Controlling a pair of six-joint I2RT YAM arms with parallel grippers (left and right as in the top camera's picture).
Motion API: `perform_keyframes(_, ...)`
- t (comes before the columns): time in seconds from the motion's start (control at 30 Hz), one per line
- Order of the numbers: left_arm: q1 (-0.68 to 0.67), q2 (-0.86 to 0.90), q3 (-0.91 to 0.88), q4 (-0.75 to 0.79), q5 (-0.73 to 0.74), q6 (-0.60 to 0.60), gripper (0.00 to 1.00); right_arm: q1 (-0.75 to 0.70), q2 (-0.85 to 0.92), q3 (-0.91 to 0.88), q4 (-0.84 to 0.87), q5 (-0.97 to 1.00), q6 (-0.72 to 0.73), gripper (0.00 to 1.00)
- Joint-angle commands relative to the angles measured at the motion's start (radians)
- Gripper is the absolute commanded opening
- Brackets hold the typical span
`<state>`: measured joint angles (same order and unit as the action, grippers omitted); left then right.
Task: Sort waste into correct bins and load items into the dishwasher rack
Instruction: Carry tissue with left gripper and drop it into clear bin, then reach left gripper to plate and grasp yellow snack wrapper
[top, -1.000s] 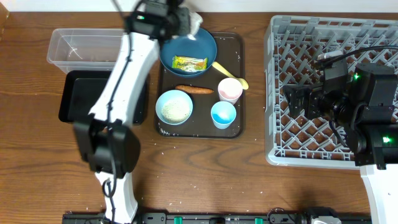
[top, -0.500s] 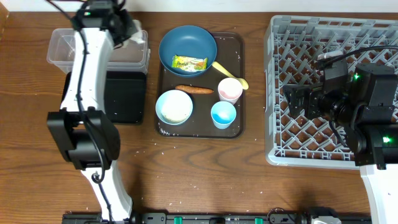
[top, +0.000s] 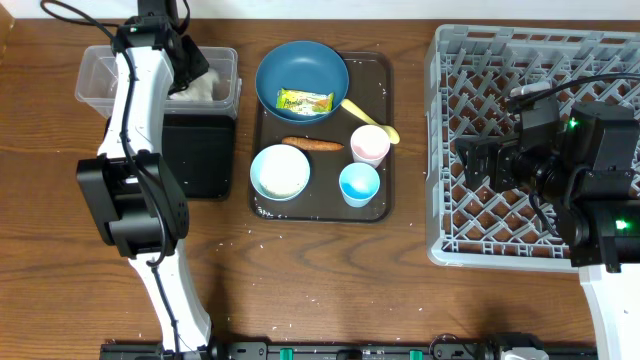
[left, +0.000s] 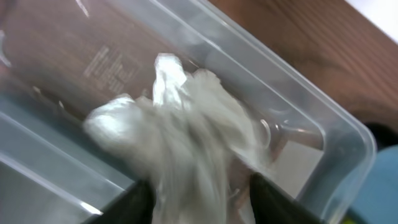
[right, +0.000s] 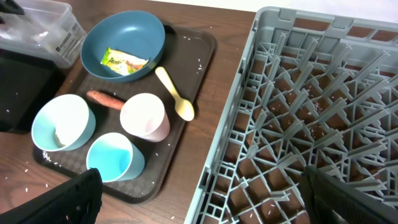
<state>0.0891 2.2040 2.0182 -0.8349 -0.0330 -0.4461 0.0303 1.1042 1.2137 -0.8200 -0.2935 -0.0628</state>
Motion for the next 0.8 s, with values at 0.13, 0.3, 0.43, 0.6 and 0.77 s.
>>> perform_keyframes(0.13, 0.004, -0.001, -0.004, 0.002, -0.01, -0.004, 0.72, -0.004, 0.0, 0.016, -0.007, -0.01, -0.013, 0.99)
perform_keyframes(0.3, -0.003, -0.029, 0.002, 0.005, 0.14, 0.064, 0.73, -0.004, 0.0, 0.016, -0.007, -0.01, -0.013, 0.99)
perform_keyframes(0.43, -0.06, -0.069, 0.01, 0.024, 0.232, 0.185, 0.73, -0.004, 0.001, 0.016, -0.005, -0.01, -0.013, 0.99)
perform_keyframes(0.6, -0.169, -0.063, 0.008, 0.036, 0.206, 0.202, 0.77, -0.004, 0.002, 0.016, -0.004, -0.01, -0.013, 0.99)
perform_keyframes(0.77, -0.28, -0.007, 0.007, 0.09, 0.143, 0.198, 0.83, -0.004, 0.003, 0.016, -0.007, -0.01, -0.013, 0.99)
